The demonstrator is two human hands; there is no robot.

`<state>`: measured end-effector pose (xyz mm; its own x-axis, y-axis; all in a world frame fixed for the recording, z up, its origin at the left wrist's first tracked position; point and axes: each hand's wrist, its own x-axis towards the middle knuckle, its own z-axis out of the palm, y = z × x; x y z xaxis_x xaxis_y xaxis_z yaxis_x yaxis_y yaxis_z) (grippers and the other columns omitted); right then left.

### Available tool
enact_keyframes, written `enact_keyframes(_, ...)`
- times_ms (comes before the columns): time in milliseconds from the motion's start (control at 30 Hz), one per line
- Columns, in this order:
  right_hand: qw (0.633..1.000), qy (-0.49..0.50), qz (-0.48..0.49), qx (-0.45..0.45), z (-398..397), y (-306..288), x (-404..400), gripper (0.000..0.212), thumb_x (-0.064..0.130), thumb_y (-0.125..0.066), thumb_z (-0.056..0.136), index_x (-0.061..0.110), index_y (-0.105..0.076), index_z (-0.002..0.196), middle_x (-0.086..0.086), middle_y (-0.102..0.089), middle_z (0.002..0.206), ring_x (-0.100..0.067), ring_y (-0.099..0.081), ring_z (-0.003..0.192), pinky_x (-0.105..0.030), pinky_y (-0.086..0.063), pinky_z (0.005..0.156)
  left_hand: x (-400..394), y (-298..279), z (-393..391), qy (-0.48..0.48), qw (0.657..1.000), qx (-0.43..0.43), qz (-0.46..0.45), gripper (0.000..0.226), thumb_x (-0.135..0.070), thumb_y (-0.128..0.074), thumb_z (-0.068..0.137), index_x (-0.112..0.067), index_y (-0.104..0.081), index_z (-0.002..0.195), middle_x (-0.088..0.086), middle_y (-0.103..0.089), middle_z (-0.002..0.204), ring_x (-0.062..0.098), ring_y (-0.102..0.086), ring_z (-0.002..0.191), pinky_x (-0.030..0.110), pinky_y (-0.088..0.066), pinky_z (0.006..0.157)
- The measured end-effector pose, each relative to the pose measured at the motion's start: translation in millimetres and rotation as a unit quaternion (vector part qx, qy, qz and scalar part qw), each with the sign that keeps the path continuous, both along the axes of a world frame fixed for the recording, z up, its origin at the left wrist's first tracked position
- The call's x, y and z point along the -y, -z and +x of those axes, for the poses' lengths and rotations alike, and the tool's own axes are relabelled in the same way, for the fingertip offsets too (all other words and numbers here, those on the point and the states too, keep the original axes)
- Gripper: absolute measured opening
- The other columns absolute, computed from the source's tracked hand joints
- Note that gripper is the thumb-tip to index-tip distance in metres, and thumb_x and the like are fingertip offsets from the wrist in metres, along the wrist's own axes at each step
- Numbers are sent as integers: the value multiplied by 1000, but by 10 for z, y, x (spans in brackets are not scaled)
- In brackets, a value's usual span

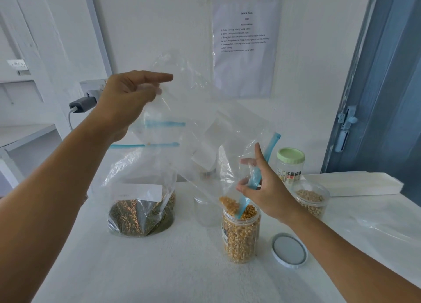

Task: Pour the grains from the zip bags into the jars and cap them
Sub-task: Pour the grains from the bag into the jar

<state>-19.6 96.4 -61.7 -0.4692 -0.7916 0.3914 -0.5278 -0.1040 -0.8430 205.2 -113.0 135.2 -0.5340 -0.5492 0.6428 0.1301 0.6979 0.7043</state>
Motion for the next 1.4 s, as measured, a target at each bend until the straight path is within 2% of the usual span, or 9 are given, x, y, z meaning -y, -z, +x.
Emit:
enact_keyframes(133,1000,2,2,1,-2,12,-9,109,8,-74,94,45,3,163,21,-53,139,-12,-67,96,-38,-55,104,76,13,68,-7,1000,6,25,43,5,-71,91,-34,-82,106,-2,-78,105,14,-70,97,38,-54,104)
enact_keyframes(367,1000,0,4,-14,4,10,13,107,7,-70,96,45,5,162,21,-52,141,-14,-67,100,-37,-54,106,62,14,107,-14,999,-23,16,34,5,-74,89,-14,-76,118,-5,-77,90,16,-75,84,31,-58,97)
enact_keyframes(633,1000,8,3,-15,2,46,25,104,5,-67,98,44,6,162,17,-51,143,-19,-69,104,-27,-54,101,120,59,167,88,993,15,72,62,13,-38,99,-31,-65,135,5,-73,126,25,-68,121,43,-49,109)
enact_keyframes(733,1000,11,5,-15,-10,57,31,104,6,-67,98,44,7,162,18,-50,143,-19,-69,104,-26,-54,100,195,143,239,103,993,22,59,68,20,-46,96,-39,-52,128,8,-67,128,32,-67,121,47,-51,104)
enact_keyframes(867,1000,14,4,-12,-24,76,39,105,6,-67,98,44,7,162,17,-50,142,-18,-68,103,-26,-54,99,244,213,293,10,997,15,71,65,-21,-87,72,-38,-36,109,8,-58,120,22,-71,111,41,-57,99)
enact_keyframes(1000,1000,12,3,-10,-25,88,44,105,6,-67,98,45,7,162,16,-51,142,-17,-68,104,-25,-54,99,288,245,325,-41,988,144,50,55,-57,-94,61,-30,-60,95,0,-65,108,21,-68,104,41,-56,97)
enact_keyframes(1133,1000,12,1,-8,-28,103,52,105,5,-67,98,45,7,162,15,-51,142,-20,-68,105,-25,-54,98,244,318,318,21,982,156,102,15,-25,-68,96,-15,-76,103,6,-75,112,30,-70,110,48,-53,108)
enact_keyframes(1167,1000,12,0,-6,-30,105,51,105,5,-67,98,45,7,162,15,-51,142,-20,-68,105,-25,-54,98,234,330,325,40,980,132,141,20,-18,-60,102,-16,-80,100,7,-76,115,31,-70,113,47,-52,108)
enact_keyframes(1400,1000,11,1,-12,-33,101,46,105,5,-66,98,46,7,162,15,-50,143,-18,-69,104,-27,-55,97,239,415,318,24,991,98,85,15,-2,-74,87,-17,-70,90,-2,-75,92,16,-72,88,39,-55,97)
